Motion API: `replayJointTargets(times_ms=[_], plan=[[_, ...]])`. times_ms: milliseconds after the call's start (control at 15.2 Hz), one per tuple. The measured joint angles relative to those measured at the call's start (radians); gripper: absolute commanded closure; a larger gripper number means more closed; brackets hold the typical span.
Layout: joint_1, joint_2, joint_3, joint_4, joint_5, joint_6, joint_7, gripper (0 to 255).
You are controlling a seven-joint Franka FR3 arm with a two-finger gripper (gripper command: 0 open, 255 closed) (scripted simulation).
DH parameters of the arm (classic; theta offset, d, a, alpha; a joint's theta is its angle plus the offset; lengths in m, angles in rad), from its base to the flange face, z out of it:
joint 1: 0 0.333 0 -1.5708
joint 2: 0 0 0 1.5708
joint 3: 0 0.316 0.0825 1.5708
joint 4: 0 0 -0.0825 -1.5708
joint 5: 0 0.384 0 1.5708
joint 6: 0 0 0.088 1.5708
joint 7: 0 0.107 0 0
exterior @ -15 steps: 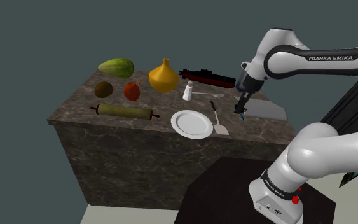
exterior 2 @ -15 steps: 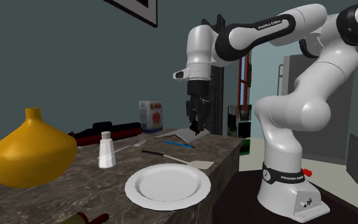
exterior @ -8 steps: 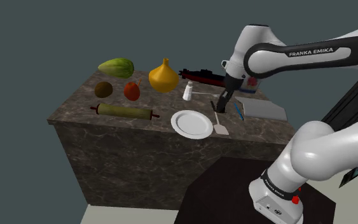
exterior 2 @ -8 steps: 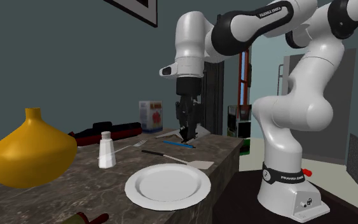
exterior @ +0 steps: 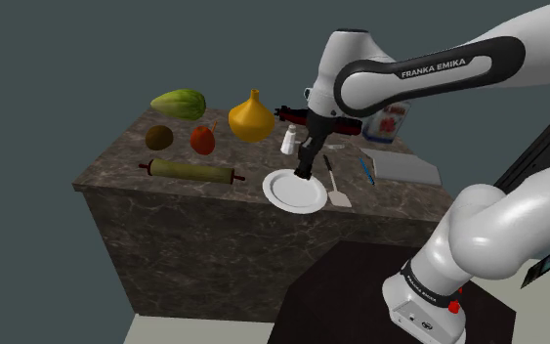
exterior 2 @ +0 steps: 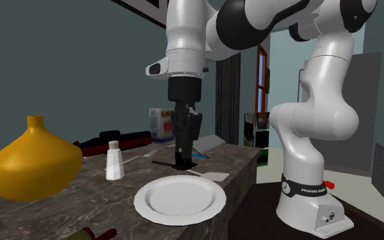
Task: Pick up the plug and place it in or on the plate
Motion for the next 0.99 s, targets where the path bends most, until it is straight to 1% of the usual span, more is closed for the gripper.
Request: replayJointTargets(times_ms=[132, 990], plan=[[0.006, 0.029, 0.011, 0.008, 0.004, 0.021, 0.014, 255], [0.009, 0.121, 0.019, -0.076, 0.008, 0.210, 0.015, 255]])
